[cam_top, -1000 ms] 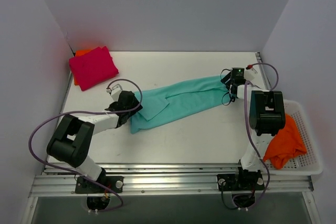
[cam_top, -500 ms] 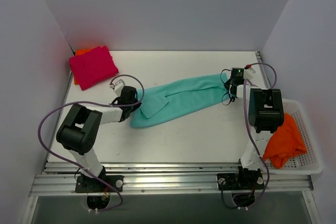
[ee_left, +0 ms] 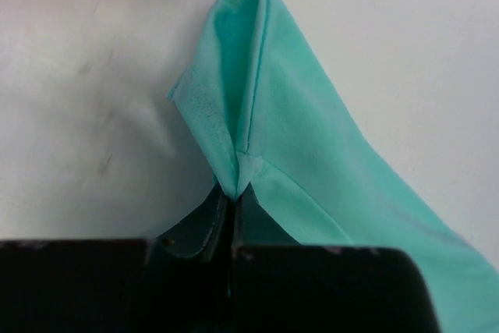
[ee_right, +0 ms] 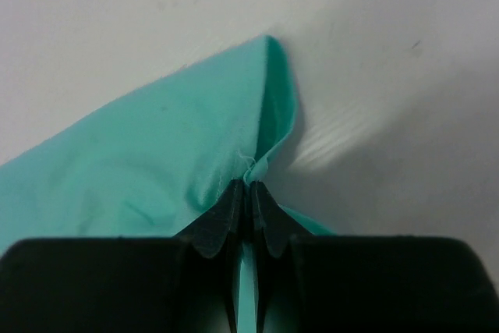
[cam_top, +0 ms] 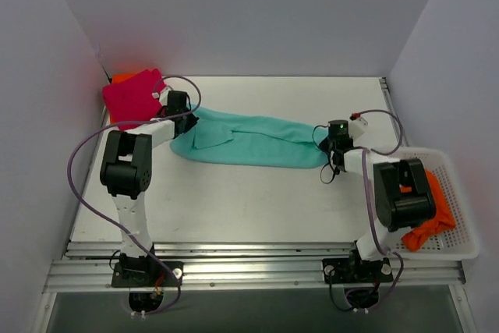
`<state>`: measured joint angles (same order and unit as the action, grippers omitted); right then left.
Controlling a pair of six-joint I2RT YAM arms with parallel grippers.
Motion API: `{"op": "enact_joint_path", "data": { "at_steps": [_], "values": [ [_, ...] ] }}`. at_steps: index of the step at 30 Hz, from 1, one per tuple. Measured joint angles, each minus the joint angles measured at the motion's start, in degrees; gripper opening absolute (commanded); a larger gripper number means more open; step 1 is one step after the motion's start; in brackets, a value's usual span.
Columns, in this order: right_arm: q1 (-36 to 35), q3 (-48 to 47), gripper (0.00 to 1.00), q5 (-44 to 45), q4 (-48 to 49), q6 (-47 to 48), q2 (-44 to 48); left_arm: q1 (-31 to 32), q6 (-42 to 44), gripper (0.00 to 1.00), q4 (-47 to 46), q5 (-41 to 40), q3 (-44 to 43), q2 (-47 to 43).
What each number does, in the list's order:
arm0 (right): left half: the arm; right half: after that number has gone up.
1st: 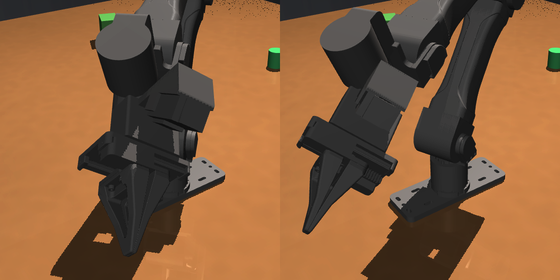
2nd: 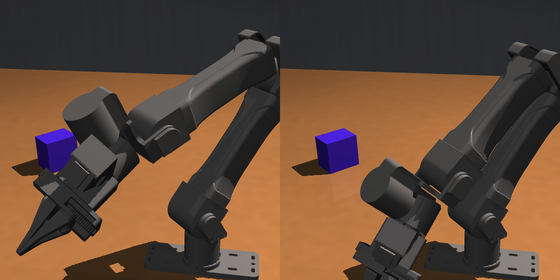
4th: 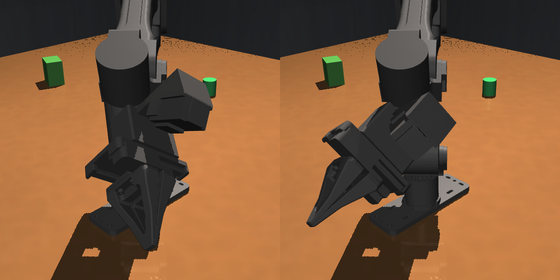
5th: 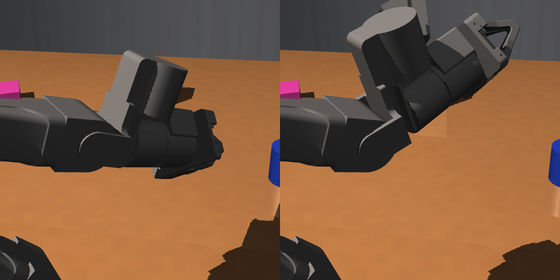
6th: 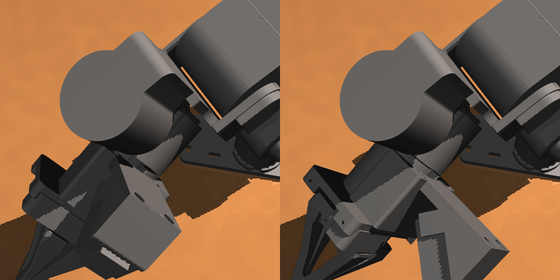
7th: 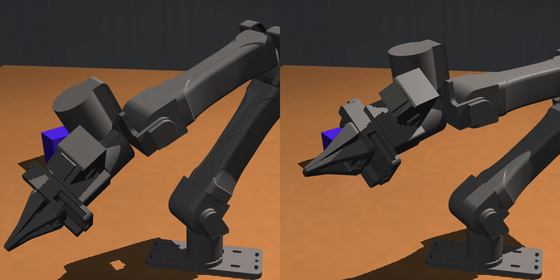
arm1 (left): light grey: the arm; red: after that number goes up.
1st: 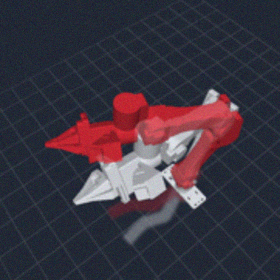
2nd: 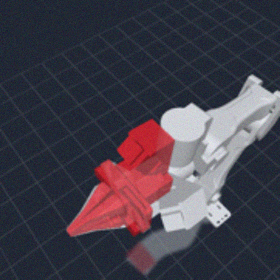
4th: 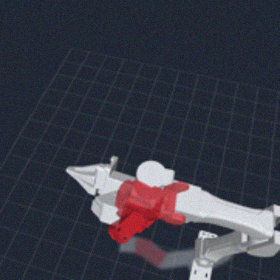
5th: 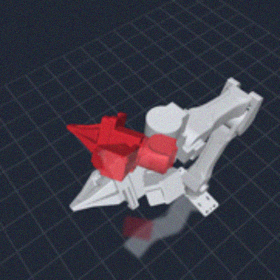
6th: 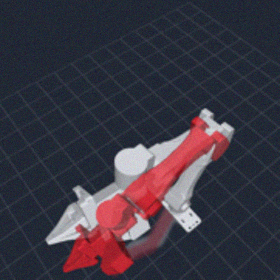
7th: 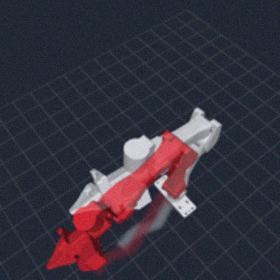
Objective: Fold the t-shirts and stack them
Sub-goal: Rotate the tshirt 90 degrees
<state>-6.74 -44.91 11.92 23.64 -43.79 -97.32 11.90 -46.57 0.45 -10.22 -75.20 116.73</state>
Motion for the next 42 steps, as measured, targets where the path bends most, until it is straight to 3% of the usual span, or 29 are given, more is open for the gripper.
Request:
{"op": "enact_joint_path", "data": {
  "at_steps": [7, 11, 15, 24, 33, 34, 35, 36, 37, 39, 40, 41, 42],
  "values": [
    [-12.6, 7.2, 0.00, 3.8, -3.4, -4.1, 14.5, -2.3, 3.8, 0.02, 13.2, 7.8, -35.4, 20.8],
    [-24.3, 11.2, 0.00, 7.4, -5.6, -6.6, 21.5, -2.6, 5.3, 0.02, 22.1, 13.6, -58.6, 34.3],
    [-37.1, 14.2, 0.00, 10.1, -6.8, -10.6, 24.0, -2.5, 5.3, 0.02, 26.0, 19.6, -73.7, 43.6],
    [-59.4, 10.6, 0.00, 18.9, -10.0, -18.8, 14.3, -1.1, 1.8, 0.03, 20.1, 32.7, -74.8, 46.4],
    [-69.3, -2.6, 0.00, 22.1, -9.6, -20.9, -3.1, 4.2, 2.8, 0.17, 16.5, 41.5, -76.5, 49.0],
    [-69.5, -3.0, 0.00, 22.1, -8.9, -20.7, -3.6, 4.6, 2.9, 0.25, 16.0, 42.5, -76.5, 49.0],
    [-69.7, -3.2, 0.00, 22.1, -8.4, -20.7, -4.0, 5.0, 3.3, 0.40, 15.5, 43.5, -76.5, 49.0],
    [-69.9, -3.8, 0.00, 22.1, -8.4, -20.5, -4.4, 5.3, 3.6, 0.65, 15.2, 44.3, -76.5, 49.0],
    [-70.2, -4.7, 0.15, 22.1, -8.6, -20.4, -4.9, 5.4, 4.1, 0.94, 14.9, 45.2, -76.5, 49.0],
    [-70.4, -6.6, 0.37, 22.4, -9.6, -20.7, -5.7, 5.4, 3.9, 0.94, 13.5, 47.3, -76.5, 48.8],
    [-70.6, -7.0, 0.79, 22.6, -10.2, -21.0, -5.8, 5.4, 4.0, 0.94, 13.1, 47.4, -76.2, 48.2],
    [-70.9, -7.3, 1.00, 23.3, -11.0, -21.2, -5.7, 5.2, 4.4, 0.94, 12.7, 47.6, -75.1, 47.1],
    [-71.0, -7.5, 1.00, 24.1, -12.4, -21.6, -5.4, 5.0, 4.6, 0.94, 12.4, 47.7, -74.2, 46.3]
  ]
}}
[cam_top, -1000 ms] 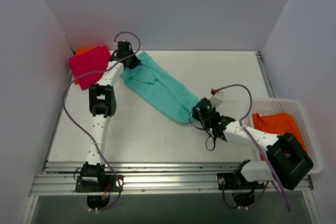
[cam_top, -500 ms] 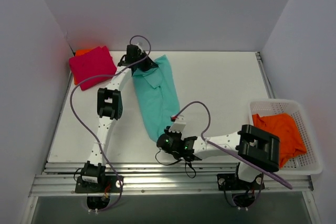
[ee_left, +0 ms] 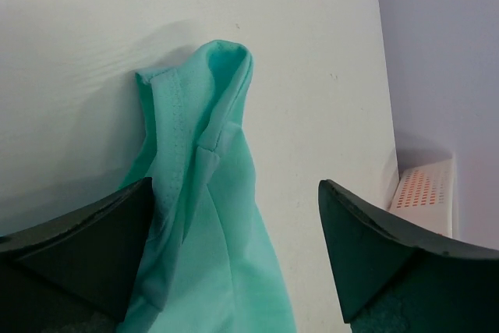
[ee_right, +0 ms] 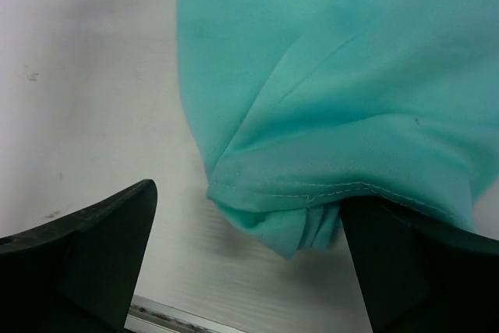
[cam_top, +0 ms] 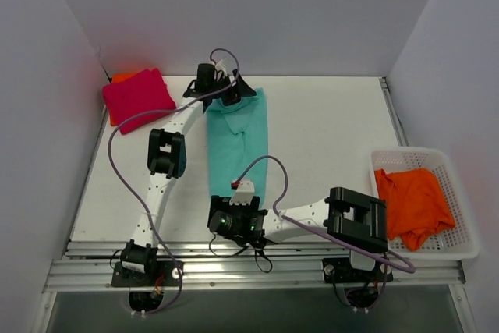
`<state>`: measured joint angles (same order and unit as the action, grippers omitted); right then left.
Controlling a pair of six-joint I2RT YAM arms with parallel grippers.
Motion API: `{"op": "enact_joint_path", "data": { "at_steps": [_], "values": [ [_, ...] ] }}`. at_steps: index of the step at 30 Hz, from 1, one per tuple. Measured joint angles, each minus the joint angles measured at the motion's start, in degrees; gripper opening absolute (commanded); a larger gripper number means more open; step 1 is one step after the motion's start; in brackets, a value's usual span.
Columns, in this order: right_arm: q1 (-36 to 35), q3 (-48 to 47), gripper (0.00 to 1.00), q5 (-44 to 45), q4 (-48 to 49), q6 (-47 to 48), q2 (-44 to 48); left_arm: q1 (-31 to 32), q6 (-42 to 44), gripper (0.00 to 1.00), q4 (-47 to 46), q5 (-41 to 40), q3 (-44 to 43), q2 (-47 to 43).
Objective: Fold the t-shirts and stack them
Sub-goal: Rotate the tshirt 90 degrees
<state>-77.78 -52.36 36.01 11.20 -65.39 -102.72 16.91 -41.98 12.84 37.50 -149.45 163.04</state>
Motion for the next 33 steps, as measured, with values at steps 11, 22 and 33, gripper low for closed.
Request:
{"op": "enact_joint_path", "data": {
  "at_steps": [11, 22, 33],
  "values": [
    [-4.3, -0.5, 1.00, 14.4, -26.6, -10.7, 14.8, -5.9, 5.1, 0.94, 2.0, -4.5, 19.0, -21.6],
    [-6.4, -8.0, 1.00, 27.7, -43.8, -16.3, 18.3, -1.3, 10.3, 0.94, -0.9, -25.3, 68.3, -72.1],
    [8.9, 5.3, 1.00, 22.4, -25.7, 0.2, 22.4, 17.4, 0.0, 0.94, 0.0, -45.7, 105.1, -82.4]
  ]
}}
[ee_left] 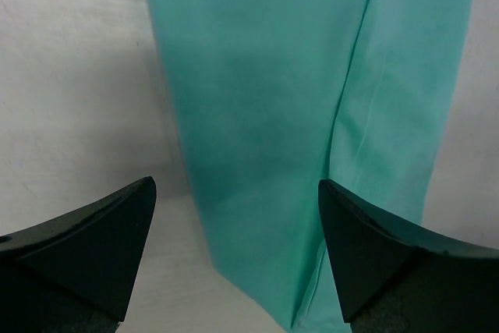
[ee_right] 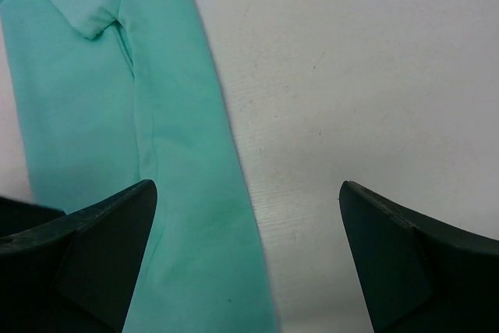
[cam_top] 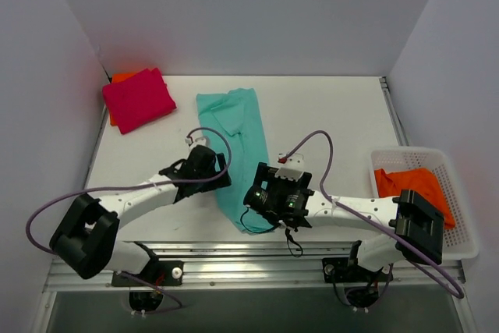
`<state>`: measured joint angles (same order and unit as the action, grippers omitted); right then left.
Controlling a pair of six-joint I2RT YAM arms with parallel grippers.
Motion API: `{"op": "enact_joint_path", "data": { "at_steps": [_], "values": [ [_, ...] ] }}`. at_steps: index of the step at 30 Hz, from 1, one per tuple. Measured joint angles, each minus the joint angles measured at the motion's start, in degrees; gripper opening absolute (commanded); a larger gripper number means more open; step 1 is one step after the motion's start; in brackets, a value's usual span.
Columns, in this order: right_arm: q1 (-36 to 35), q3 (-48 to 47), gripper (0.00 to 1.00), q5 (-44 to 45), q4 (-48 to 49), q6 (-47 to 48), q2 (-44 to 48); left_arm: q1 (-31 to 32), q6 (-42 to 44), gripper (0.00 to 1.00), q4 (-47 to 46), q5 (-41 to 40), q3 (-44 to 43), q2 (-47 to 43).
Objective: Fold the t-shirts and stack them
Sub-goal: Rotate the tshirt 90 degrees
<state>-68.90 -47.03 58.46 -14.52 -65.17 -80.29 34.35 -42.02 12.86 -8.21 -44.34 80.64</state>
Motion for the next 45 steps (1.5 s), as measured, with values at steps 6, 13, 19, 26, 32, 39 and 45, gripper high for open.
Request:
{"op": "enact_joint_path", "data": {
  "at_steps": [6, 13, 19, 26, 32, 39, 45],
  "values": [
    [2.3, 0.4, 1.00, -1.9, 4.8, 2.7, -0.1, 8.3, -8.5, 0.94, -0.2, -4.3, 9.7, -8.8],
    [5.9, 2.0, 1.00, -4.0, 8.3, 3.8, -2.8, 11.5, -12.9, 0.94, -0.1, -6.3, 15.0, -15.0],
    [7.4, 1.9, 1.00, -6.3, 11.6, 4.5, -8.5, 11.6, -13.3, 0.98, -2.7, -6.8, 15.6, -12.2],
    [9.0, 1.8, 1.00, -8.5, 13.6, 5.6, -13.5, 11.6, -13.2, 0.61, -14.1, -5.9, 15.0, -4.0],
    [10.8, 1.8, 1.00, -9.2, 15.7, 6.4, -13.5, 11.5, -13.1, 0.02, -20.7, -4.2, 14.3, 2.0],
    [12.6, 1.9, 1.00, -10.1, 17.5, 6.8, -13.5, 6.6, -9.3, 0.03, -12.0, -3.0, 11.8, -0.6],
    [13.1, 2.8, 1.00, -11.4, 19.4, 7.5, -13.5, -3.8, -3.2, 0.94, -4.8, -1.9, 6.8, -5.7]
  ]
}}
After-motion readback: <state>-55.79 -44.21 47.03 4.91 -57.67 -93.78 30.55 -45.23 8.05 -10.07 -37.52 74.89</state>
